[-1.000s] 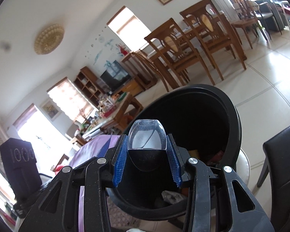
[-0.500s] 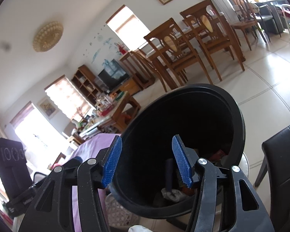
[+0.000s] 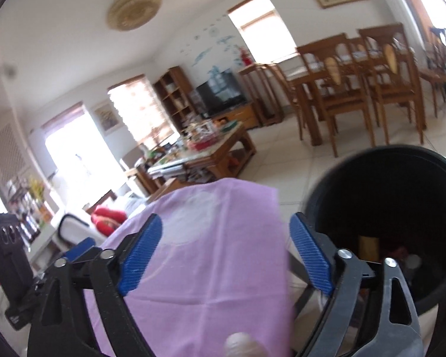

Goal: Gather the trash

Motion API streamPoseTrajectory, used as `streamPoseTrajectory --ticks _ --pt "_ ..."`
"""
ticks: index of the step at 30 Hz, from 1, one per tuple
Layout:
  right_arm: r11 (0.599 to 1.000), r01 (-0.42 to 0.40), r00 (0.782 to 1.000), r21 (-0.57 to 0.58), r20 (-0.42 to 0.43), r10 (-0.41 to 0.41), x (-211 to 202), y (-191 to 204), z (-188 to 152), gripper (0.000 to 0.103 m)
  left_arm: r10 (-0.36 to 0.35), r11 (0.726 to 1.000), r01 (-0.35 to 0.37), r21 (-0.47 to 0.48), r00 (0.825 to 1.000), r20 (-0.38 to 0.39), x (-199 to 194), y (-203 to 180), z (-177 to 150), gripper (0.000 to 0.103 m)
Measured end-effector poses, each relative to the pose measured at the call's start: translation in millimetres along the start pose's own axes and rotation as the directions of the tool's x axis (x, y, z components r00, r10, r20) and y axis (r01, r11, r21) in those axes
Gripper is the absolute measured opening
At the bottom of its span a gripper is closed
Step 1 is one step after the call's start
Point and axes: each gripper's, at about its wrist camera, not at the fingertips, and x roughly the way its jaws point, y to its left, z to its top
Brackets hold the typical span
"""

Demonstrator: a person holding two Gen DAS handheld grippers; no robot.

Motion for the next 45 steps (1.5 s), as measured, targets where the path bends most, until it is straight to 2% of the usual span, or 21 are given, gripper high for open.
streamPoseTrajectory --ticks 1,4,7,8,10,12,14,18,23,37,45 --pt "0.999 0.004 1.000 -0.046 0.012 -0.003 11.5 26.1 -2.3 0.098 0.041 0.999 -0.041 -0.016 0.999 0.016 -7.6 14.4 -2.2 0.098" --pt "0.988 0.033 0.998 -0.149 0.063 -0.024 37.3 86.1 -9.6 0.098 0.161 0.986 -0.159 -0.050 0.986 0.044 -25.7 54.3 -4.2 0.098" --pt "0.969 0.071 0.994 -0.238 0.103 -0.047 68.4 132.1 -22.0 0.098 0.293 0.954 -0.287 -0.091 0.954 0.066 -40.3 89.6 -6.9 0.098" --pt "0.964 0.089 0.993 -0.252 0.104 -0.064 79.8 143.1 -25.7 0.098 0.342 0.937 -0.333 -0.107 0.937 0.071 -45.1 101.6 -9.1 0.098" --pt "0.960 0.096 0.993 -0.264 0.096 -0.073 98.2 158.7 -33.8 0.098 0.393 0.916 -0.383 -0.121 0.916 0.077 -49.0 116.8 -10.1 0.098" --pt "0.962 0.072 0.994 -0.264 0.102 -0.047 108.0 167.9 -43.5 0.098 0.425 0.900 -0.412 -0.139 0.902 0.080 -54.9 127.0 -14.1 0.098" --pt "0.959 0.064 0.992 -0.276 0.121 -0.032 112.5 172.3 -53.2 0.098 0.430 0.897 -0.416 -0.149 0.900 0.078 -61.1 137.9 -18.5 0.098" --pt "0.953 0.021 0.995 -0.301 0.099 0.009 120.8 182.0 -59.8 0.098 0.439 0.892 -0.426 -0.151 0.896 0.070 -67.2 150.3 -29.4 0.098" --pt "0.956 -0.019 0.990 -0.294 0.130 0.059 103.3 173.0 -61.7 0.098 0.431 0.897 -0.418 -0.145 0.900 0.073 -65.4 148.5 -29.2 0.098" --pt "0.953 -0.056 0.989 -0.298 0.117 0.094 91.7 160.9 -62.4 0.098 0.469 0.879 -0.456 -0.141 0.879 0.083 -60.0 149.8 -27.3 0.098" --pt "0.954 -0.065 0.987 -0.294 0.123 0.105 84.8 158.4 -61.0 0.098 0.466 0.881 -0.453 -0.138 0.881 0.081 -60.1 151.1 -28.0 0.098"
